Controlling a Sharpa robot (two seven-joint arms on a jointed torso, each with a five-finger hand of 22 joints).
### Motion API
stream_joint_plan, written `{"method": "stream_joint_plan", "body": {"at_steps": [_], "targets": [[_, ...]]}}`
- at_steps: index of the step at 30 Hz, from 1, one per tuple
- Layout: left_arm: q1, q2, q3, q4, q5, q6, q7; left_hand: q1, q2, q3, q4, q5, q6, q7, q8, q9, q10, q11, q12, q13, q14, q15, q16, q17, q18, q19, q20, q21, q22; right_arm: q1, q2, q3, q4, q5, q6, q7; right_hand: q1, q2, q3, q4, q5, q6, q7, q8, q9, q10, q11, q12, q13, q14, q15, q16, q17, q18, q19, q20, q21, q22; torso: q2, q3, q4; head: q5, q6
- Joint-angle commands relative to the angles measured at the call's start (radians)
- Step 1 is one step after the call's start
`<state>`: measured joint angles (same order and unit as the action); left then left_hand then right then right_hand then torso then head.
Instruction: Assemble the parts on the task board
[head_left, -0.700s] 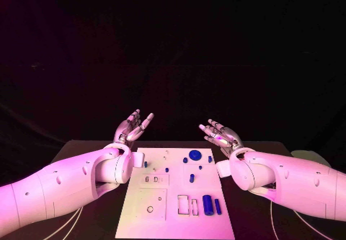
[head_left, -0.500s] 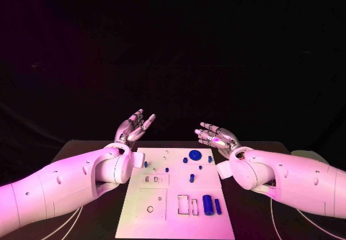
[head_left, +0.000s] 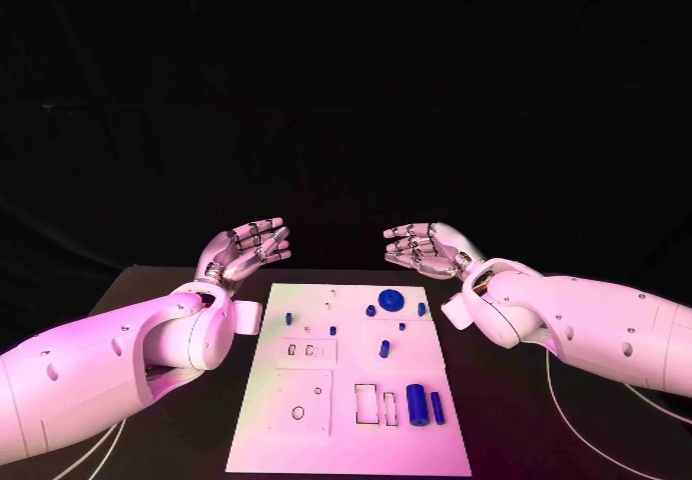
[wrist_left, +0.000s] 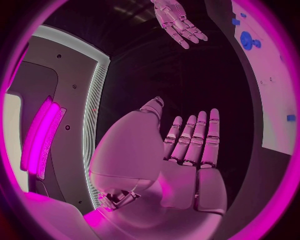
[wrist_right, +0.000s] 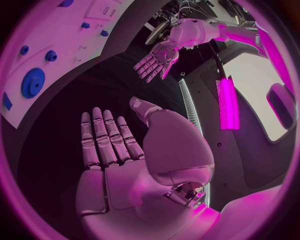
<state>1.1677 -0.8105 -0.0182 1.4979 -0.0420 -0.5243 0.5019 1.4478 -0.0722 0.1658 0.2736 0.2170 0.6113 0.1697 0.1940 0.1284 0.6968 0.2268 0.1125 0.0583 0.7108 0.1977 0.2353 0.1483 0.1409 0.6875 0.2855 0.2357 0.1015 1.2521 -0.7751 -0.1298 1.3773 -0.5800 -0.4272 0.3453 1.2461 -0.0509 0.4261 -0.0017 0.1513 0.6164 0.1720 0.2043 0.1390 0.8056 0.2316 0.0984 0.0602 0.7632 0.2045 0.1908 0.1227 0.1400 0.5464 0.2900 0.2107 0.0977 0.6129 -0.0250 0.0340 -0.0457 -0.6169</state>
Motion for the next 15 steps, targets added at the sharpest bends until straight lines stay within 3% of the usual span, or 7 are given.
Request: {"method": "stream_joint_plan", "body": {"at_steps": [1, 5, 6, 8, 10, 15], "targets": [[0.007, -0.011, 0.001, 0.019, -0.010, 0.024, 0.015, 0.061, -0.027, 0.061, -0.003, 0.002, 0.204, 0.059, 0.069, 0.037, 0.247, -0.040, 0.014, 0.007, 0.220, -0.051, 0.068, 0.053, 0.045, 0.196, -0.026, 0.070, 0.009, 0.013, 0.000, 0.002, -0.009, -0.196, 0.024, -0.042, 0.031, -0.028, 0.030, -0.039, -0.016, 0.163, 0.090, 0.034, 0.022, 0.140, -0.021, -0.013, 0.004, 0.137, -0.028, 0.019, 0.007, 0.040, 0.157, -0.002, 0.048, 0.007, 0.023, -0.0046, 0.0085, -0.007, 0.001], [0.013, -0.029, 0.002, 0.051, -0.012, 0.039, 0.007, 0.067, -0.040, 0.083, -0.002, 0.000, 0.222, 0.055, 0.070, 0.036, 0.285, -0.048, 0.007, 0.008, 0.252, -0.061, 0.074, 0.067, 0.045, 0.223, -0.038, 0.078, 0.007, 0.032, 0.006, 0.004, -0.025, -0.333, 0.086, -0.114, 0.032, -0.045, 0.049, -0.047, -0.021, 0.214, 0.073, 0.040, 0.023, 0.211, -0.043, -0.014, 0.007, 0.231, -0.055, 0.048, 0.017, 0.046, 0.238, -0.020, 0.077, 0.011, 0.037, -0.0085, 0.0140, -0.012, -0.001], [0.014, -0.033, 0.002, 0.058, -0.012, 0.043, 0.005, 0.067, -0.042, 0.085, -0.001, 0.000, 0.224, 0.055, 0.070, 0.036, 0.289, -0.049, 0.006, 0.008, 0.254, -0.062, 0.075, 0.069, 0.045, 0.226, -0.039, 0.079, 0.007, 0.036, 0.008, 0.004, -0.028, -0.370, 0.098, -0.132, 0.032, -0.055, 0.060, -0.049, -0.015, 0.239, 0.061, 0.047, 0.025, 0.251, -0.057, -0.009, 0.009, 0.284, -0.074, 0.070, 0.029, 0.046, 0.282, -0.038, 0.096, 0.017, 0.040, -0.0096, 0.0154, -0.014, -0.002], [0.017, -0.042, 0.003, 0.074, -0.013, 0.049, 0.001, 0.066, -0.043, 0.087, -0.001, 0.000, 0.225, 0.055, 0.070, 0.036, 0.291, -0.049, 0.006, 0.008, 0.257, -0.063, 0.075, 0.070, 0.044, 0.228, -0.040, 0.079, 0.007, 0.043, 0.010, 0.005, -0.030, -0.458, 0.127, -0.174, 0.025, -0.066, 0.071, -0.046, -0.018, 0.255, 0.053, 0.048, 0.024, 0.277, -0.067, -0.014, 0.007, 0.324, -0.087, 0.082, 0.040, 0.045, 0.318, -0.053, 0.109, 0.020, 0.048, -0.0122, 0.0186, -0.020, -0.002], [0.021, -0.054, 0.004, 0.094, -0.013, 0.055, -0.003, 0.064, -0.047, 0.088, 0.001, -0.001, 0.226, 0.055, 0.069, 0.036, 0.295, -0.049, 0.003, 0.008, 0.261, -0.064, 0.076, 0.073, 0.044, 0.232, -0.041, 0.080, 0.007, 0.051, 0.014, 0.007, -0.031, -0.566, 0.156, -0.220, 0.022, -0.090, 0.078, -0.048, -0.019, 0.278, 0.039, 0.051, 0.026, 0.320, -0.085, -0.016, 0.010, 0.422, -0.118, 0.127, 0.072, 0.045, 0.394, -0.084, 0.148, 0.036, 0.057, -0.0150, 0.0219, -0.024, -0.004], [0.030, -0.079, 0.005, 0.143, -0.009, 0.064, -0.011, 0.059, -0.052, 0.089, 0.004, -0.001, 0.226, 0.055, 0.067, 0.035, 0.296, -0.049, -0.002, 0.007, 0.267, -0.065, 0.076, 0.076, 0.044, 0.237, -0.043, 0.082, 0.006, 0.069, 0.022, 0.009, -0.021, -0.822, 0.192, -0.315, 0.018, -0.123, 0.067, -0.046, -0.017, 0.323, 0.009, 0.059, 0.034, 0.381, -0.121, -0.023, 0.018, 0.604, -0.173, 0.233, 0.166, 0.045, 0.544, -0.146, 0.249, 0.086, 0.077, -0.0218, 0.0306, -0.031, -0.005]]}}
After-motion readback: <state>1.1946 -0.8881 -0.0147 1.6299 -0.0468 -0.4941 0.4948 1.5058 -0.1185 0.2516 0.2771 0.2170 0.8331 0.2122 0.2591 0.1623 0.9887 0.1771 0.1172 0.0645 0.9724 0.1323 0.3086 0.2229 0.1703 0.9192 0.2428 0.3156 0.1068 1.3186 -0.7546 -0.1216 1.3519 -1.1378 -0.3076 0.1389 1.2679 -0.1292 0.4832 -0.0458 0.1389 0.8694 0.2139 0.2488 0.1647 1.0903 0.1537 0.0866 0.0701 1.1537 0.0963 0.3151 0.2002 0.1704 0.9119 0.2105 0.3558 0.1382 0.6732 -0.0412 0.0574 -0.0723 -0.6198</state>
